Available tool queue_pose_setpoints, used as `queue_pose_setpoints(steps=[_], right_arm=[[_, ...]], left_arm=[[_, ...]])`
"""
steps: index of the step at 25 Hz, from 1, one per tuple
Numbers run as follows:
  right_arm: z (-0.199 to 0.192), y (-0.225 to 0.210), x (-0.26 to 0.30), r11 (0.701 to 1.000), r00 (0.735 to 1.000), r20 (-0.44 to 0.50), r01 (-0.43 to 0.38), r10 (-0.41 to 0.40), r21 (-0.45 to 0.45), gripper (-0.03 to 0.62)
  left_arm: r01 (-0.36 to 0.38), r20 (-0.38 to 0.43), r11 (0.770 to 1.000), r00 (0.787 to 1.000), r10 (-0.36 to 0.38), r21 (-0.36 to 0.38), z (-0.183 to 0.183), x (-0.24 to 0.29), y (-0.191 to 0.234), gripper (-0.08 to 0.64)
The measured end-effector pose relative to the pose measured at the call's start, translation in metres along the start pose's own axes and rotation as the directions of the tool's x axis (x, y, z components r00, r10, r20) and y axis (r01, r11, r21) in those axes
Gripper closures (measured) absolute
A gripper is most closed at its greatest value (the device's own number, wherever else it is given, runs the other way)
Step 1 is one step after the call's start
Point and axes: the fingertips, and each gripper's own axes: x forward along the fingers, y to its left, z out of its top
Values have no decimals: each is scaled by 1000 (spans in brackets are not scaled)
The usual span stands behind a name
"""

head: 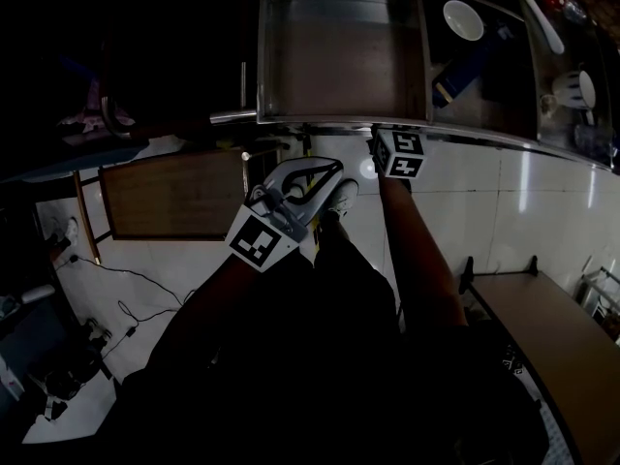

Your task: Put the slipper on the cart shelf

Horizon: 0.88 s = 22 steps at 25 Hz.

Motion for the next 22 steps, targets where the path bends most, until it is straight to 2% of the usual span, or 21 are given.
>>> queue_pose_setpoints(steps=[6,11,16,22], right_arm=[[10,13,-27,999,999,34,-14,15,-39,304],[9,39,-51,995,996,31,-77,79,-64,304],[22,89,-85,982,984,49,-165,170,-92,307],[40,159,-126,959,955,97,-277,282,-61,316]], left_arm=[[2,21,1000,1000,-2,-6,5,-3,2,558],[11,40,1000,999,-11,7,13,-11,2,558],[6,54,1000,998,-7,11,19,-28,9,558],[25,71,999,997,-27,29,23,-61,13,558]])
